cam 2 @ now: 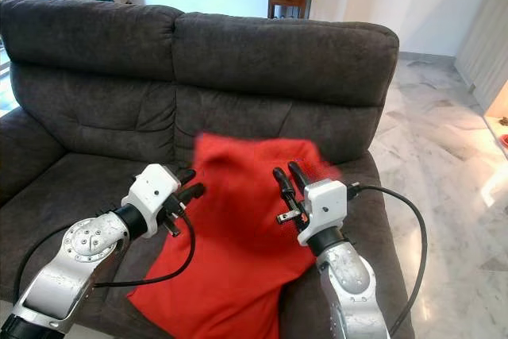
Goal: Move the pillow to the sofa from floor
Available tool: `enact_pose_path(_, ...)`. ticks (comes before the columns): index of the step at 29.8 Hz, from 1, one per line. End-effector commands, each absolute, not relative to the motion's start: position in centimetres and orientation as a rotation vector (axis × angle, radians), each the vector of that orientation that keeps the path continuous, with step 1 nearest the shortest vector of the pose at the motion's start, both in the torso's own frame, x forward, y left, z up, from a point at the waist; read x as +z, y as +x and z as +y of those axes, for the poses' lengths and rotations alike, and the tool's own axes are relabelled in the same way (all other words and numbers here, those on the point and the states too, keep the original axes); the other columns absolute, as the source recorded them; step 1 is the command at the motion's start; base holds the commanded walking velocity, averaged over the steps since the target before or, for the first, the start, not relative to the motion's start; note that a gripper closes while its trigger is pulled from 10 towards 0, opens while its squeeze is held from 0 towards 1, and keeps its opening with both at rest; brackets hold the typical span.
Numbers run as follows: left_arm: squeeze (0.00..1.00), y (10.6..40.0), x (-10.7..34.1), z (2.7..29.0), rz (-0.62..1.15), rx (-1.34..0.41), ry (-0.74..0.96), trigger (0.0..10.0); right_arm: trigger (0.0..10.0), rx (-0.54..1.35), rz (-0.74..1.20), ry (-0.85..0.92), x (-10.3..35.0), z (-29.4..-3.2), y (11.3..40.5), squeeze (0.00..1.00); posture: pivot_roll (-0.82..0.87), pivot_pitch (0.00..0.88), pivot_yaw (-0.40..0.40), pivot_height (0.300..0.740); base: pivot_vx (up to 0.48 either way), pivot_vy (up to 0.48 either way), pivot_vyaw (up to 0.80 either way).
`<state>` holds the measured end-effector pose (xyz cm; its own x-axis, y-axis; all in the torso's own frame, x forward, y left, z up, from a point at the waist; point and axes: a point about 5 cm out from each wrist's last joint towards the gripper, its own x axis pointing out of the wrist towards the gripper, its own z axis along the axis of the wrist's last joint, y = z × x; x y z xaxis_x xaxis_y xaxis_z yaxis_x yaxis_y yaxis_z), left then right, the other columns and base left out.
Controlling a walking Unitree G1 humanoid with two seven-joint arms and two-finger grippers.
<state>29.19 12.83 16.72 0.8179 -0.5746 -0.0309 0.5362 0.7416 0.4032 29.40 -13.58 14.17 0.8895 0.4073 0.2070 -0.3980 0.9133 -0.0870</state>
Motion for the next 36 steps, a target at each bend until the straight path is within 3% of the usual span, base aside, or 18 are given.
enact_pose_path(1,1.00,29.1,16.6,12.7,-0.085,-0.625,0.421,10.0,10.0,0.412,-0.256,-0.049,14.8,-13.4,29.6,1.00,0.02,0.068,0.027,0.740,0.000,0.000,0.00)
enact_pose_path(2,1.00,29.1,16.6,12.7,-0.086,-0.626,0.417,10.0,10.0,0.378,-0.256,-0.046,14.8,-13.9,29.8,0.84,0.02,0.068,0.026,0.740,0.000,0.000,0.00)
enact_pose_path(3,1.00,29.1,16.6,12.6,-0.086,-0.627,0.416,10.0,10.0,0.369,-0.256,-0.045,14.8,-14.0,29.9,0.84,0.02,0.069,0.027,0.740,0.000,0.000,0.00)
enact_pose_path(4,1.00,29.1,16.6,12.6,-0.084,-0.627,0.415,10.0,10.0,0.350,-0.251,-0.045,14.7,-14.3,30.0,0.24,0.02,0.069,0.027,0.740,0.000,0.000,0.00)
enact_pose_path(5,1.00,29.1,16.2,12.7,-0.071,-0.625,0.405,10.0,10.0,0.304,-0.236,-0.044,14.4,-15.0,30.2,0.00,0.02,0.068,0.029,0.740,0.000,0.000,0.00)
enact_pose_path(9,0.98,29.2,13.5,14.2,0.023,-0.551,0.326,10.0,10.0,0.126,-0.146,0.029,12.1,-17.8,30.5,0.00,0.02,0.065,0.033,0.740,0.000,0.000,0.00)
enact_pose_path(10,0.00,29.2,12.0,15.1,0.076,-0.506,0.280,10.0,10.0,0.038,-0.092,0.060,10.6,-19.3,30.3,0.00,0.02,0.058,0.037,0.740,0.000,0.000,0.00)
enact_pose_path(14,0.00,28.3,7.3,17.9,0.242,-0.388,0.236,10.0,10.0,-0.227,0.089,0.161,6.0,-23.7,28.7,0.00,0.02,0.054,0.041,0.740,0.000,0.000,0.00)
enact_pose_path(15,0.00,28.3,7.3,17.9,0.242,-0.388,0.236,10.0,10.0,-0.227,0.089,0.161,6.0,-23.7,28.7,0.00,0.02,0.054,0.041,0.740,0.000,0.000,0.00)
enact_pose_path(16,0.00,27.5,5.0,19.2,0.328,-0.329,0.217,10.0,10.0,-0.342,0.190,0.179,3.6,-25.6,27.2,0.00,0.01,0.053,0.042,0.740,0.000,0.000,0.00)
enact_pose_path(20,0.00,25.2,1.2,21.7,0.487,-0.223,0.211,10.0,10.0,-0.513,0.382,0.183,-0.5,-28.5,22.9,0.00,0.01,0.049,0.048,0.740,0.000,0.000,0.00)
enact_pose_path(21,0.00,25.2,1.2,21.7,0.487,-0.223,0.211,10.0,10.0,-0.513,0.382,0.183,-0.5,-28.5,22.9,0.00,0.01,0.049,0.048,0.740,0.000,0.000,0.00)
enact_pose_path(27,0.00,21.9,-3.0,22.7,0.647,-0.189,0.252,10.0,10.0,-0.574,0.676,0.119,-5.3,-29.4,16.7,0.00,0.00,0.005,0.061,0.740,0.000,0.000,0.00)
enact_pose_path(36,0.00,19.7,-5.6,22.5,0.769,-0.207,0.301,10.0,10.0,-0.638,0.883,0.084,-7.9,-29.1,11.4,0.00,-0.01,0.000,0.078,0.740,0.000,0.000,0.00)
